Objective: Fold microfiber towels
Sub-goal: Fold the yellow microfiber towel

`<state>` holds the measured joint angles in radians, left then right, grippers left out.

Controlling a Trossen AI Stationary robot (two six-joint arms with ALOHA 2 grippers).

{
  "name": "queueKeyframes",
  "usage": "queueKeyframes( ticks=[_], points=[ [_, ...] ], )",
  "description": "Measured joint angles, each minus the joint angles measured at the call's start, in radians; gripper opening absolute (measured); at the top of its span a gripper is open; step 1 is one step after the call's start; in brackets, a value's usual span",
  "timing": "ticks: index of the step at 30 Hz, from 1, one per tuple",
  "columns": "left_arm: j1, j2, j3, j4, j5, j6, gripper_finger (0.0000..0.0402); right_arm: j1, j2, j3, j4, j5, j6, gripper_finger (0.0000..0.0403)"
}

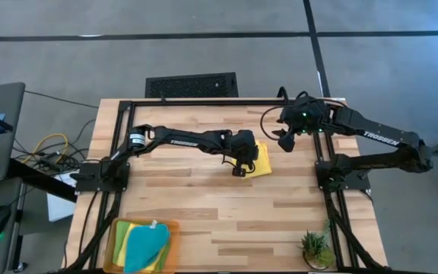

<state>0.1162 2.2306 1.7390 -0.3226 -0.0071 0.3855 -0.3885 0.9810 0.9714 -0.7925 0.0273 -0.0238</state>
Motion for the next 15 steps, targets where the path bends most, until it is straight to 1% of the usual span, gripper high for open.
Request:
queueKeyframes(
  ticks=[6,9,12,15],
  points=[
    [0.000,0.000,0.000,0.000,0.000,-0.005,0.0089,0.000,0.000,0.000,0.000,0.000,0.000,0.0255],
    [-0.001,0.000,0.000,0.001,0.000,-0.031,0.0119,0.000,0.000,0.000,0.000,0.000,0.001,0.0255],
    [-0.003,0.000,0.003,-0.005,-0.006,-0.040,0.0140,0.000,0.000,0.000,-0.003,0.000,0.005,0.0255],
    [-0.004,0.000,0.045,-0.083,-0.029,-0.089,0.0151,0.000,0.000,0.000,-0.020,0.000,0.005,0.0255]
  ],
)
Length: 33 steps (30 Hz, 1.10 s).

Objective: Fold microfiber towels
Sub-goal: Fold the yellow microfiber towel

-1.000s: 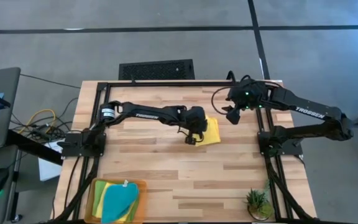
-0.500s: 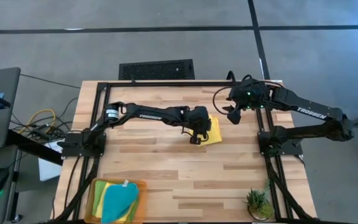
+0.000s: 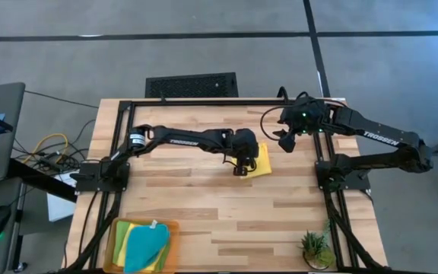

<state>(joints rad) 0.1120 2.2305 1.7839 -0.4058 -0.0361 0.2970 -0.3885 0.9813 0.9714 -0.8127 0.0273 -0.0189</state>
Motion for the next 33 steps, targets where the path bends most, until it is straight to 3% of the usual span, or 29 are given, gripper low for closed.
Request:
queueKeyframes(
  ticks=[6,11,17,33],
  points=[
    [0.005,-0.001,0.118,-0.186,-0.003,-0.023,0.0155,0.000,0.000,0.000,0.000,0.000,0.000,0.0255],
    [0.034,0.000,0.115,-0.281,0.000,-0.075,0.0155,0.000,0.000,0.000,0.000,0.000,0.000,0.0255],
    [0.062,0.041,0.081,-0.163,0.073,-0.149,0.0155,0.000,0.000,0.000,0.003,0.000,0.000,0.0255],
    [0.030,0.116,0.129,-0.017,0.084,-0.134,0.0155,-0.002,0.001,0.000,0.004,-0.002,-0.005,0.0255]
  ],
)
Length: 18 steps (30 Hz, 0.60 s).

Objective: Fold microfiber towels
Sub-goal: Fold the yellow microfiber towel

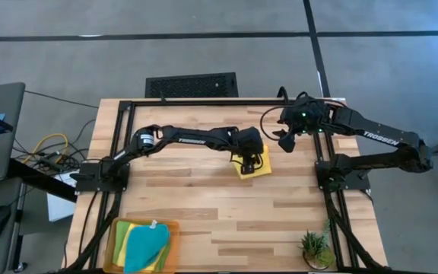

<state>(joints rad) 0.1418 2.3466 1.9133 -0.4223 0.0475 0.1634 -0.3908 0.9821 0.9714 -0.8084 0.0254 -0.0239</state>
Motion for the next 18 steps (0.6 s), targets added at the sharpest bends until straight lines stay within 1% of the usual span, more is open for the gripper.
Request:
queueKeyframes(
  ticks=[4,7,9,11,14,18],
  points=[
    [0.000,0.002,0.001,0.076,0.000,0.006,0.0155,0.000,0.000,0.000,0.000,0.000,-0.001,0.0255],
    [0.001,0.001,0.005,0.058,-0.011,-0.006,0.0155,0.000,0.000,0.000,0.000,0.000,-0.001,0.0255],
    [0.008,-0.003,0.034,-0.040,-0.033,-0.040,0.0155,0.000,0.000,0.000,-0.001,0.000,-0.001,0.0255],
    [0.021,-0.012,0.089,-0.140,-0.058,-0.067,0.0155,0.000,0.000,0.000,-0.008,-0.013,-0.002,0.0255],
    [0.053,-0.033,0.189,-0.353,-0.070,-0.098,0.0155,0.000,0.001,0.000,-0.035,-0.070,-0.007,0.0255],
    [0.094,-0.035,0.295,-0.593,-0.073,-0.132,0.0155,0.000,0.005,0.000,-0.064,-0.109,-0.011,0.0255]
  ],
)
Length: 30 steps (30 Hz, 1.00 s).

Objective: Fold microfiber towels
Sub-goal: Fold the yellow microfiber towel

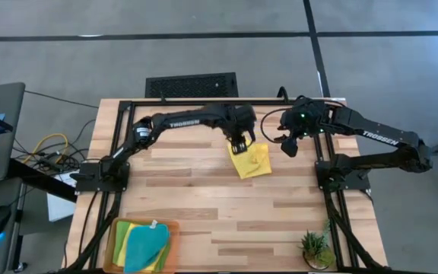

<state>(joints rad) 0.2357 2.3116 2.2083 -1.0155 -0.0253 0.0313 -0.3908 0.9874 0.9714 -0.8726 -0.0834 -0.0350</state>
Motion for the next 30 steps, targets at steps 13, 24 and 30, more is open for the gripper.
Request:
queueKeyframes(
  ticks=[13,24,30],
  points=[
    [0.024,-0.174,0.050,-0.248,-0.128,-0.089,0.0155,-0.014,0.262,0.000,0.103,-0.126,-0.039,0.0255],
    [0.018,-0.300,0.050,-0.405,-0.221,-0.165,0.0155,-0.065,0.571,0.009,0.275,-0.206,0.210,0.0255],
    [0.019,-0.317,0.050,-0.409,-0.225,-0.168,0.0155,-0.108,0.718,0.086,0.310,-0.196,0.248,0.0255]
  ],
)
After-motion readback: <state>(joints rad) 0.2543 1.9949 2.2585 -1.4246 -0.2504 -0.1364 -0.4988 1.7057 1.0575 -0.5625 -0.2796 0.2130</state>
